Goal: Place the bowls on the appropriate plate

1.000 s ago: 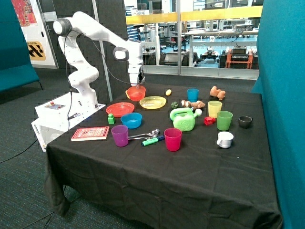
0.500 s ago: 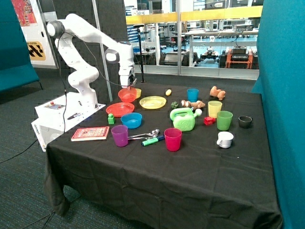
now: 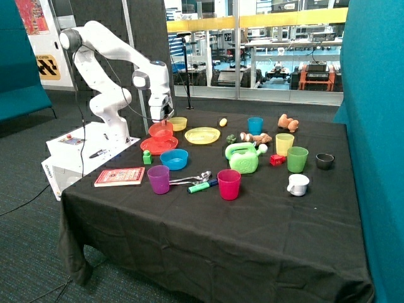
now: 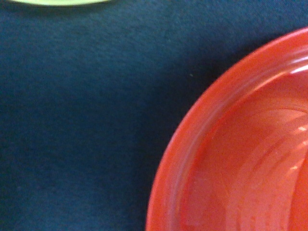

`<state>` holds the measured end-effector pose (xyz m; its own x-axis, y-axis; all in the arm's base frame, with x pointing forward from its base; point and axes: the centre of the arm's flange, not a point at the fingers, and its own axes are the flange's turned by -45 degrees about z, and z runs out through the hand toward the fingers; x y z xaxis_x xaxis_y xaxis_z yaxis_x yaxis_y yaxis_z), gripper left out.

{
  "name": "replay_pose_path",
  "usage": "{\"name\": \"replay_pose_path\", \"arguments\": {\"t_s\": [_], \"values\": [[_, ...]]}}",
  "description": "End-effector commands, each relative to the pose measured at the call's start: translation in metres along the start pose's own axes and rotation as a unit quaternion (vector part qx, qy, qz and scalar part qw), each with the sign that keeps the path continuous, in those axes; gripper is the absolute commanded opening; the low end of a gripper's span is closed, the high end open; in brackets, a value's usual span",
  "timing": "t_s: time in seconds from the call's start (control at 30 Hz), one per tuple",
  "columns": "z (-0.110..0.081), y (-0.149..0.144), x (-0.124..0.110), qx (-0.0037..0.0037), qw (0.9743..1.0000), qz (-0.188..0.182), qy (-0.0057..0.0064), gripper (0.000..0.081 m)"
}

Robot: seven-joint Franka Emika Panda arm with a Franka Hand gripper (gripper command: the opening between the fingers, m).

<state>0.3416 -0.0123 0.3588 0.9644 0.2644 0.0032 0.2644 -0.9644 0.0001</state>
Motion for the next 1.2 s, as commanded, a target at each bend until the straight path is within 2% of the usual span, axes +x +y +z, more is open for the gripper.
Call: {"name": "replay_pose_path", "arguments": {"t_s": [0.0, 0.53, 1.1, 1.13, 1.17], "values": [[0.018, 0.010, 0.000, 0.00003, 0.9999, 0.015, -0.0016, 0.0000], [0.034, 0.012, 0.007, 0.00003, 0.9999, 0.017, -0.0016, 0.0000], [0.036, 0.013, 0.002, 0.00003, 0.9999, 0.013, -0.0016, 0.0000], [0.036, 0.013, 0.002, 0.00003, 0.9999, 0.012, -0.0016, 0.0025], [0.036, 0.014, 0.002, 0.00004, 0.9999, 0.011, -0.0016, 0.0114]]}}
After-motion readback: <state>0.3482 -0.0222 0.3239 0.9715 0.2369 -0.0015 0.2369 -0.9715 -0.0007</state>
